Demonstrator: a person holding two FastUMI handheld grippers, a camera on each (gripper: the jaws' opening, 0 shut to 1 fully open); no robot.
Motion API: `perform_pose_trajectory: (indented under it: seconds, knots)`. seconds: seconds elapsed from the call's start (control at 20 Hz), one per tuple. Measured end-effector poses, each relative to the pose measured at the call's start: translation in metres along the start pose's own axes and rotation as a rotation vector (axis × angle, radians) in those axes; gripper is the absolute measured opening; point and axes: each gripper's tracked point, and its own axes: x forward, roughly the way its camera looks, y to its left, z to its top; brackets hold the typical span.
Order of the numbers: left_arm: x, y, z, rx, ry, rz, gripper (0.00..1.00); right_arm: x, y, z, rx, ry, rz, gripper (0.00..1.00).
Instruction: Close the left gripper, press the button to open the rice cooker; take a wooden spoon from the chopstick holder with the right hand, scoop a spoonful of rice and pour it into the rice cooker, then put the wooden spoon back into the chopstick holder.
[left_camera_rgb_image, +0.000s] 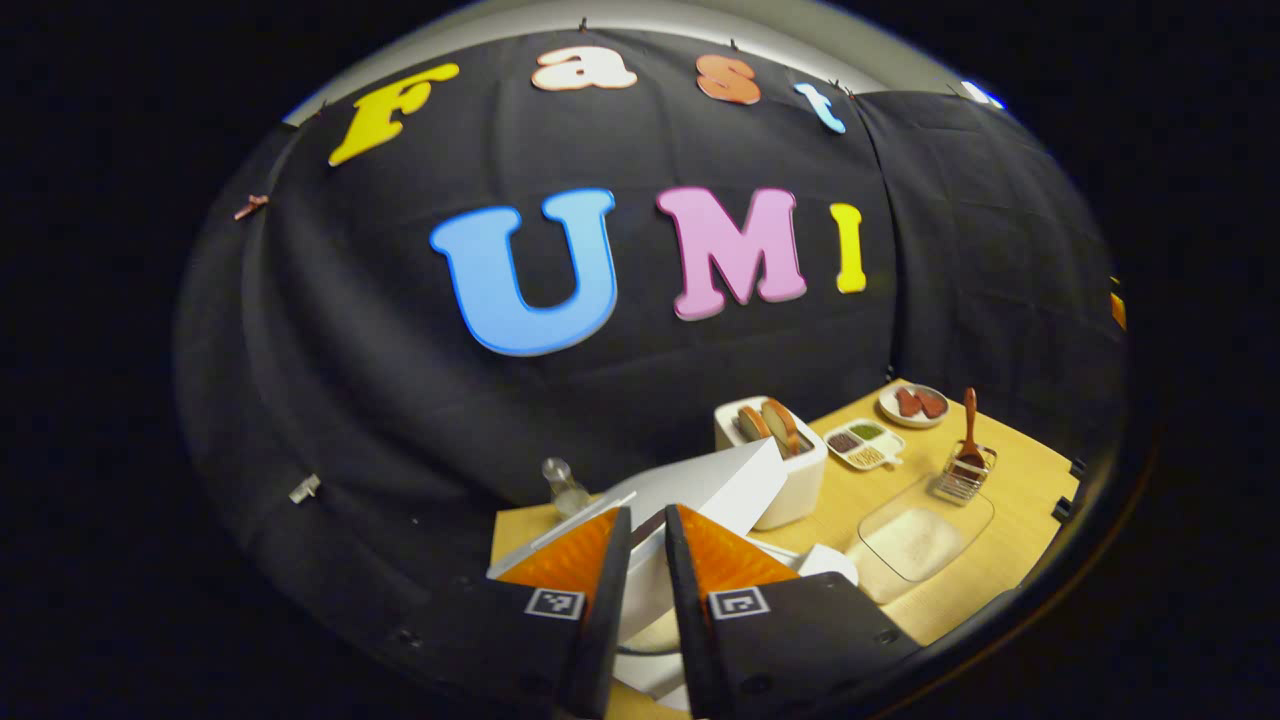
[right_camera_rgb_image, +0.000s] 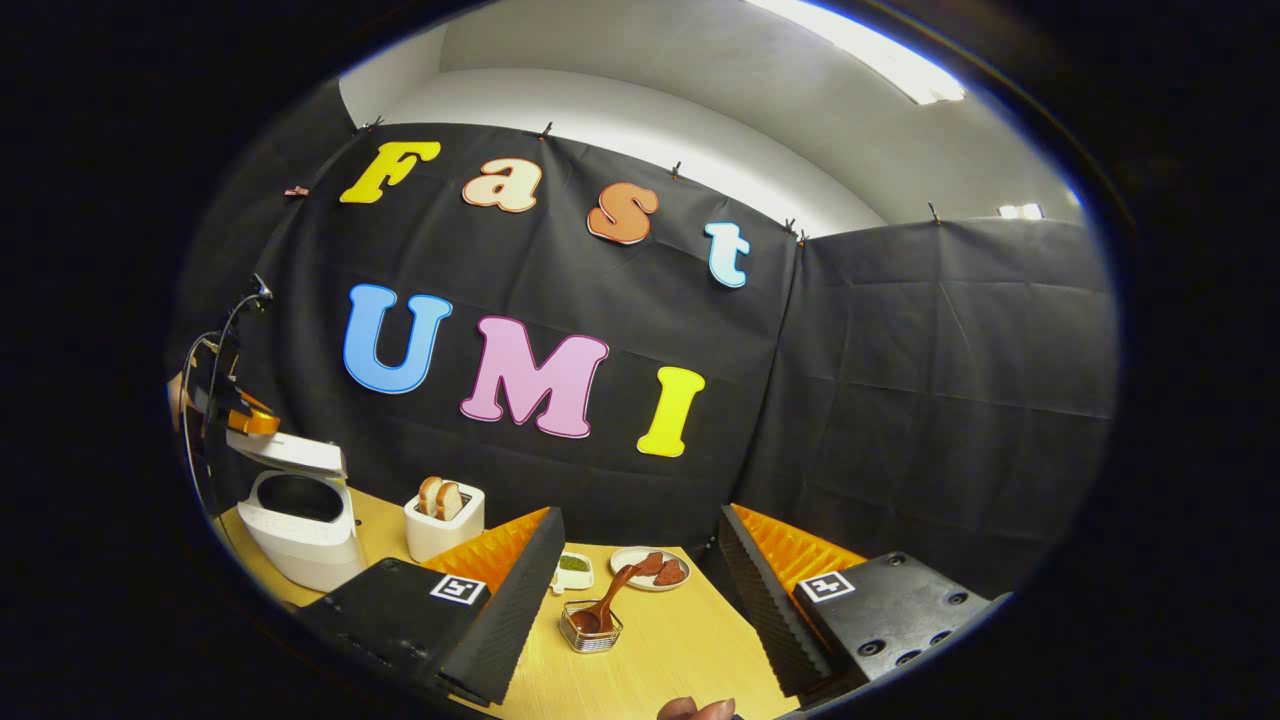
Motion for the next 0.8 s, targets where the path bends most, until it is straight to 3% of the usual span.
perform_pose_trajectory:
  seconds: [0.1, 0.2, 0.35, 0.5, 0.65, 0.8]
  knots:
    - [-0.012, 0.008, 0.017, -0.004, -0.071, 0.045, 0.58, -0.006, 0.006, 0.005, 0.008, -0.014, 0.031, 0.97]
    - [-0.036, 0.010, 0.032, -0.021, -0.152, 0.088, 0.77, -0.010, 0.013, 0.011, 0.010, -0.031, 0.068, 0.97]
    - [-0.076, 0.010, 0.065, -0.070, -0.306, 0.151, 0.95, -0.012, 0.015, 0.009, -0.005, -0.027, 0.106, 0.97]
    - [-0.113, 0.006, 0.087, -0.108, -0.461, 0.203, 0.96, -0.009, 0.021, 0.002, 0.026, -0.014, 0.169, 0.97]
    - [-0.139, -0.022, 0.082, -0.128, -0.473, 0.193, 0.96, 0.002, 0.016, -0.004, 0.058, -0.023, 0.196, 0.97]
    - [-0.160, -0.041, 0.076, -0.195, -0.441, 0.230, 0.96, 0.020, 0.008, -0.018, 0.071, -0.014, 0.210, 0.97]
